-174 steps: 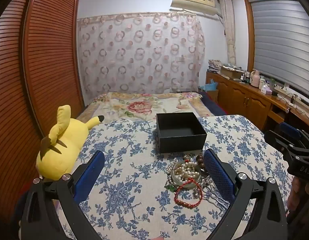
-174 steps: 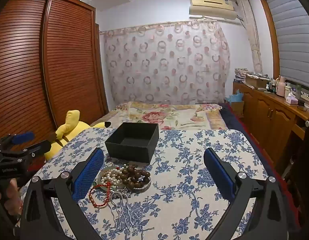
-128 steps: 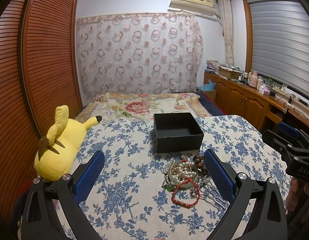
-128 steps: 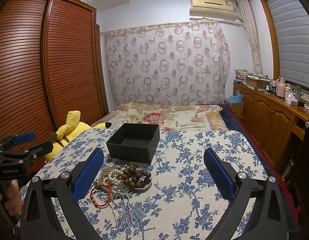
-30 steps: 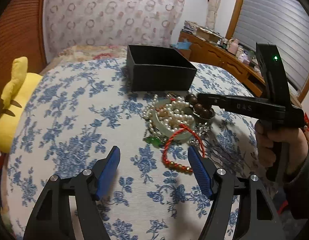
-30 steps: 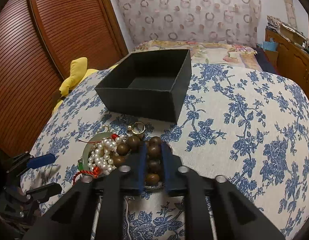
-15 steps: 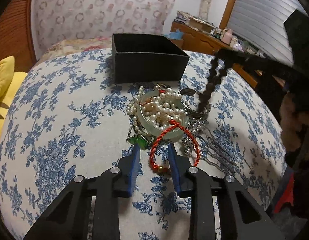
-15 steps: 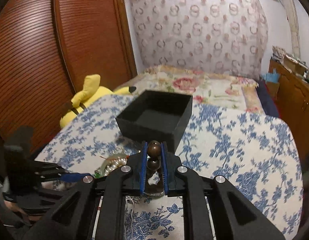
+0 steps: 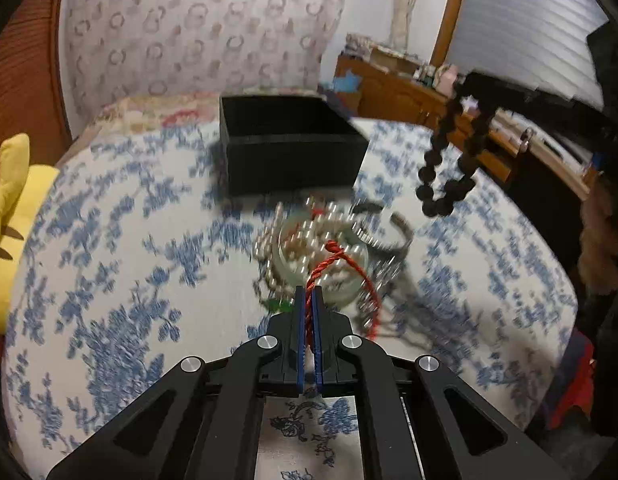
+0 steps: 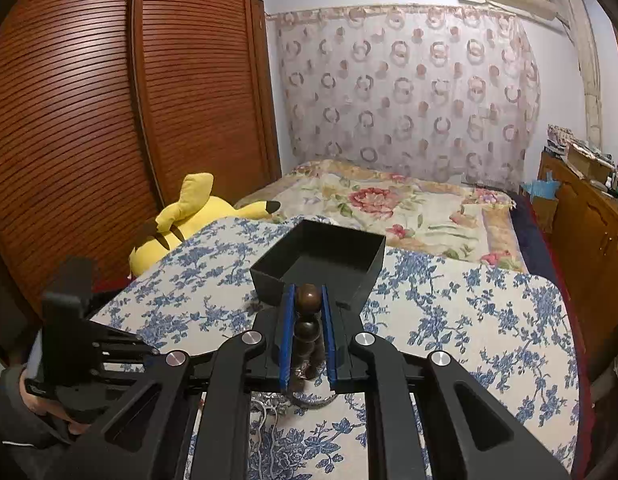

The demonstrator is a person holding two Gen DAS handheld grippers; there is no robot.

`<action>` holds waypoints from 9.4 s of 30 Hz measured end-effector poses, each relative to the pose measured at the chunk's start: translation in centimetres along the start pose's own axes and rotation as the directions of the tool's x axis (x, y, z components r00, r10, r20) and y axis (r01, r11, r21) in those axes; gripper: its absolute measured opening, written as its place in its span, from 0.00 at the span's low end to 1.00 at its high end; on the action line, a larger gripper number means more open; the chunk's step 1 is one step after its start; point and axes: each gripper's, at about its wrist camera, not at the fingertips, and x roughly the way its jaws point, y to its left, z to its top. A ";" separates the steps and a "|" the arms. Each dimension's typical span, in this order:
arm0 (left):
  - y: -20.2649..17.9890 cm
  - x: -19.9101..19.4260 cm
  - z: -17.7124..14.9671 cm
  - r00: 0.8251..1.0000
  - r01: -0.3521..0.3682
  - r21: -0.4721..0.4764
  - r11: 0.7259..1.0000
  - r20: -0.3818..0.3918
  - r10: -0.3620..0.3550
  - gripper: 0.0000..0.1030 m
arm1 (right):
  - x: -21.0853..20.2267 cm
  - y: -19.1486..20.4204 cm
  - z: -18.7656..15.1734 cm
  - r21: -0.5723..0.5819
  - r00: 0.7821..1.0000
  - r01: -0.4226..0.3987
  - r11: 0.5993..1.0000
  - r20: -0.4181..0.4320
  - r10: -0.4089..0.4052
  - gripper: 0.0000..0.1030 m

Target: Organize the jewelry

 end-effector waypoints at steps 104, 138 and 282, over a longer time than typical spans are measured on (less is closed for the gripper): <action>0.7 2.1 2.8 0.998 -0.054 0.095 0.994 -0.006 0.055 0.92 | 8.2 0.5 -7.7 -0.192 0.935 -0.086 0.978 -0.355 0.013 0.04; -4.4 2.7 -0.9 0.996 0.059 0.073 0.996 -0.077 -0.053 0.30 | 7.4 -3.0 -8.8 -0.124 0.940 -0.010 0.992 -0.339 -0.033 0.15; -1.2 2.5 2.9 0.999 -0.054 0.101 0.993 0.004 0.054 0.80 | 3.4 -2.5 -5.9 -0.015 0.991 0.003 1.000 -0.135 -0.005 0.28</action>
